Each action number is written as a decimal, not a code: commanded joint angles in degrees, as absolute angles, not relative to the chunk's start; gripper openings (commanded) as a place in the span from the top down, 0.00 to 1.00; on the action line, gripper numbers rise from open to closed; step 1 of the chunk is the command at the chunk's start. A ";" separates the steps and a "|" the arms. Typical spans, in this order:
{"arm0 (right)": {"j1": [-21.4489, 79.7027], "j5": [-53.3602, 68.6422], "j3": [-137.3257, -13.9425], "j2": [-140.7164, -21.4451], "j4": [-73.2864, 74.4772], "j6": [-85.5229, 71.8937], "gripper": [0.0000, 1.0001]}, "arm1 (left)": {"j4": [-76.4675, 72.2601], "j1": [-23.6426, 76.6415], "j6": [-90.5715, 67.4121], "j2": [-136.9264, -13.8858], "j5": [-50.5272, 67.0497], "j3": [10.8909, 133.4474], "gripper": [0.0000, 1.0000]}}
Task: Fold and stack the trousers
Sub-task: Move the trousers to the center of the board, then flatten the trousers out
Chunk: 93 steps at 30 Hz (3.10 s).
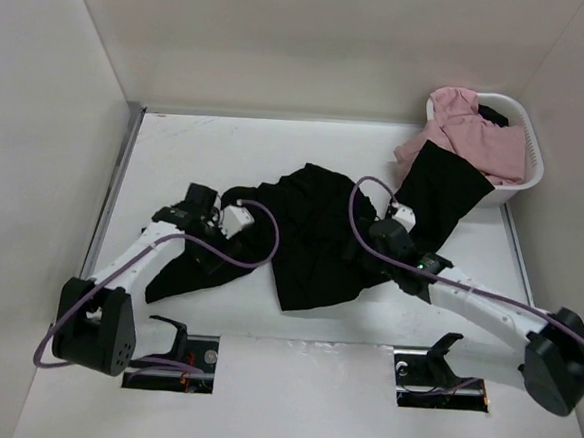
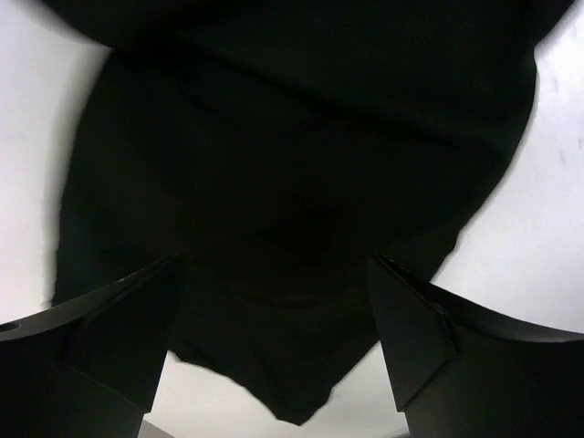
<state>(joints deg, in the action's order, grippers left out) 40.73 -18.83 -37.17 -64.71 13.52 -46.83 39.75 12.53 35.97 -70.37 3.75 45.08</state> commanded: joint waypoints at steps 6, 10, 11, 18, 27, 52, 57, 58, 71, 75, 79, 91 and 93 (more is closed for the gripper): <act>39.94 -8.98 -37.09 -79.26 3.61 -55.02 0.02 | 27.26 17.18 35.51 -78.12 -8.35 38.32 0.20; 39.86 -5.19 -39.80 -81.13 -0.52 -53.88 0.70 | 24.53 16.30 33.23 -81.73 -8.18 37.88 0.47; 39.86 -4.66 -41.55 -80.69 -0.79 -53.27 0.81 | 24.09 15.87 32.61 -81.91 -8.00 37.88 0.61; 46.87 2.45 -90.25 -91.90 12.45 -33.78 1.00 | 17.50 0.61 31.73 -78.41 -9.14 43.75 0.97; 56.12 6.51 -143.20 -110.58 21.89 -24.78 0.99 | 16.08 -22.72 31.91 -78.66 -1.76 66.86 0.98; 34.32 -5.98 -51.53 -75.77 11.87 -46.66 0.20 | 42.85 1.60 52.02 -71.76 -0.18 65.00 0.31; 40.37 -3.34 -48.26 -78.48 10.55 -50.53 0.19 | 60.72 15.75 49.15 -58.29 -2.37 45.30 0.34; 41.78 -3.25 -47.73 -79.18 10.29 -51.76 0.19 | 60.99 17.69 47.39 -57.23 -2.90 42.48 0.35; 42.68 0.52 -50.36 -95.62 -8.79 -57.30 0.60 | 38.34 29.48 38.14 -68.45 -8.16 31.30 0.35; 37.67 0.97 -48.18 -90.20 -5.99 -56.52 0.99 | 31.65 25.99 40.16 -74.96 -10.72 29.27 0.68; 30.38 -3.41 -44.21 -76.06 7.87 -51.26 1.00 | 26.65 15.81 44.89 -76.64 -13.70 29.53 0.91; 32.37 -11.43 -67.91 -81.09 33.57 -32.26 0.72 | 18.55 -1.79 56.42 -78.04 -15.47 40.07 0.97; 36.58 -9.42 -75.28 -88.56 34.01 -30.42 0.60 | 17.49 -4.51 57.83 -79.27 -15.47 40.78 0.96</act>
